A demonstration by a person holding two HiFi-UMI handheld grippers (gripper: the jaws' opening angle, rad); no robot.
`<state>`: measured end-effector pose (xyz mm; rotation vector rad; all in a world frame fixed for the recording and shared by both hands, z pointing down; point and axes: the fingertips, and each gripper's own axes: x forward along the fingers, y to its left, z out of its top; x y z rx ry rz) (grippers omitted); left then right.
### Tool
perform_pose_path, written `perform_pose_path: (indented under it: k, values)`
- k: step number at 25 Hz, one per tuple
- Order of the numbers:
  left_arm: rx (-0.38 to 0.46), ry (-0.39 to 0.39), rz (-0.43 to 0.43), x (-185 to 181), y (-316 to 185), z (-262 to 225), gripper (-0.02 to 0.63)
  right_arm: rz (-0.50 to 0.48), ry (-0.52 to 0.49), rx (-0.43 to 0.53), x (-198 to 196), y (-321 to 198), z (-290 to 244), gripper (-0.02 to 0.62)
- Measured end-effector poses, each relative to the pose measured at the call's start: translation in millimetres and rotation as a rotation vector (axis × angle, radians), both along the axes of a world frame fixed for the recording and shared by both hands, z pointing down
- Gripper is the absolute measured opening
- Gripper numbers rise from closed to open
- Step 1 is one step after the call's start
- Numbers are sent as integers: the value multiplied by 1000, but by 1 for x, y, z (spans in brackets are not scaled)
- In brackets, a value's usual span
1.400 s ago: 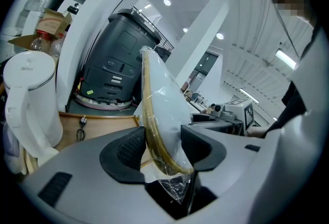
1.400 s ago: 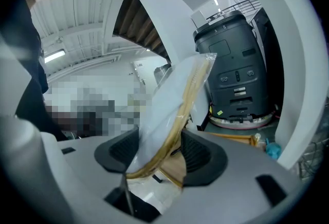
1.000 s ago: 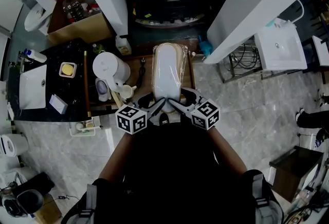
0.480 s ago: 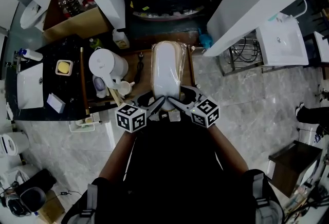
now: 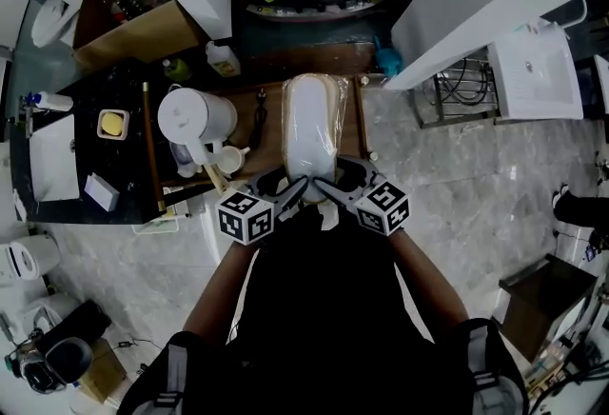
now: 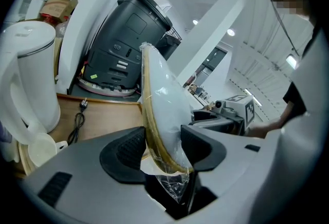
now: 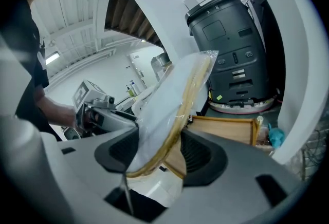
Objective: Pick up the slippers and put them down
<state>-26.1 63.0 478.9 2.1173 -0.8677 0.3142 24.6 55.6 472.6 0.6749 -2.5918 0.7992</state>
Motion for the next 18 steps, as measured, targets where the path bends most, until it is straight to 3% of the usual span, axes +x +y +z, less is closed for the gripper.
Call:
perform_pose_path:
  k: [18]
  values:
    - [-121,-37,-39,4,-29,73,218,-54,39,-145,3,-32,77,259]
